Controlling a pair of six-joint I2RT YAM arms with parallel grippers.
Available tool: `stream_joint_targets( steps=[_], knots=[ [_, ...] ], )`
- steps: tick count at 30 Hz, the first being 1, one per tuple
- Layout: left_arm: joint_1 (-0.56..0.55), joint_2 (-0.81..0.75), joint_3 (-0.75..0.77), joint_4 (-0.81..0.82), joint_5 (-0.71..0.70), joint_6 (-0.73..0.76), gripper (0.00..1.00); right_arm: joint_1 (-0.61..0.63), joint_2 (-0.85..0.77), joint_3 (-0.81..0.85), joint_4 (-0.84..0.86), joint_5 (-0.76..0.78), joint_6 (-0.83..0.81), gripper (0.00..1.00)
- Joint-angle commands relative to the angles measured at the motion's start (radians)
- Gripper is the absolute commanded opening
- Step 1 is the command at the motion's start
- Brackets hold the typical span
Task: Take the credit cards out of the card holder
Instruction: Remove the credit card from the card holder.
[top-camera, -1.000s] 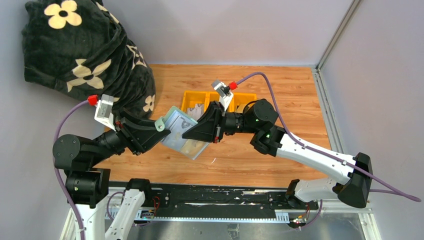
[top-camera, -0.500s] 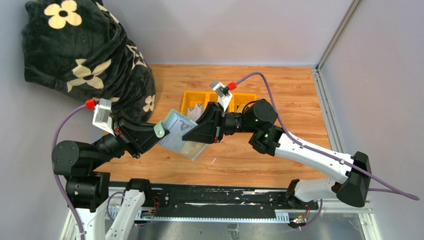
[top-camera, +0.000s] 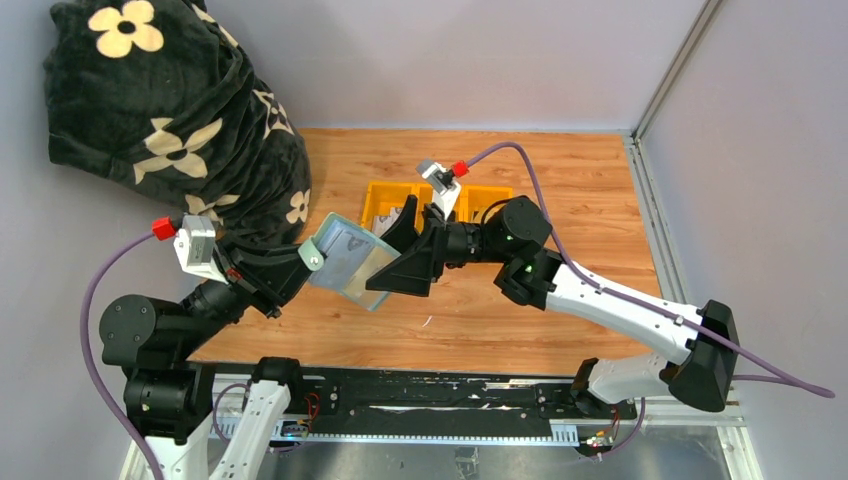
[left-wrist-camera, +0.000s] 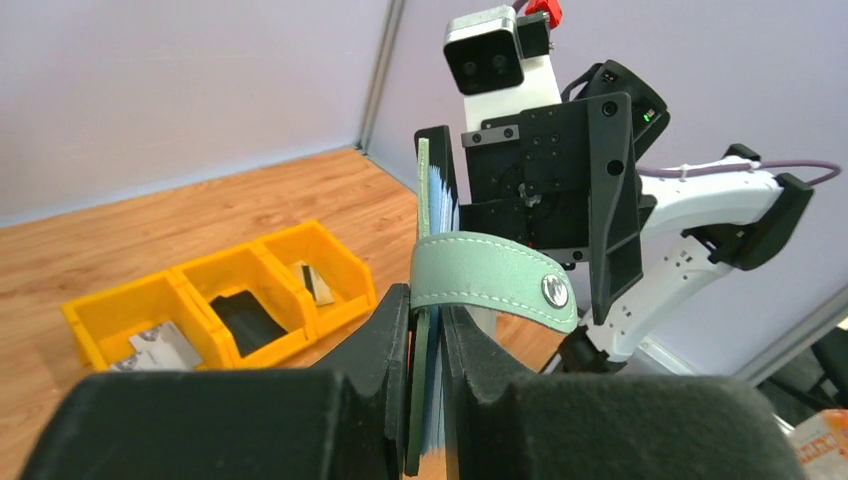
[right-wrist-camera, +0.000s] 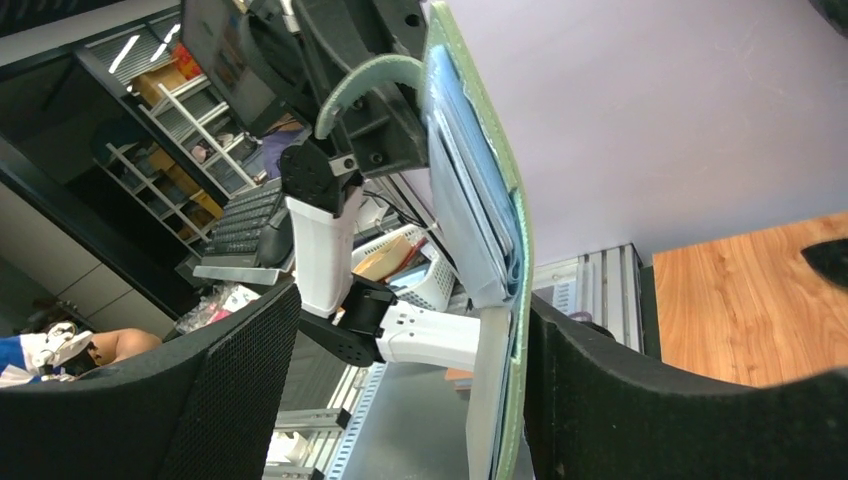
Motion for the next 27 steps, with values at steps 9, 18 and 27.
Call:
stream_joint_targets(
  steps=[9, 18, 27],
  knots=[
    [0.001, -0.036, -0.003, 0.005, -0.105, 0.105, 0.0, 0.006, 0.05, 0.078, -0.176, 0.044, -0.012, 0.8],
    [0.001, -0.037, -0.011, 0.012, -0.122, 0.056, 0.0, 0.006, 0.043, 0.056, -0.137, 0.028, -0.005, 0.82],
    [0.001, 0.002, -0.02, 0.083, 0.014, -0.135, 0.0, 0.005, 0.057, 0.091, -0.207, 0.069, -0.016, 0.43]
  ],
)
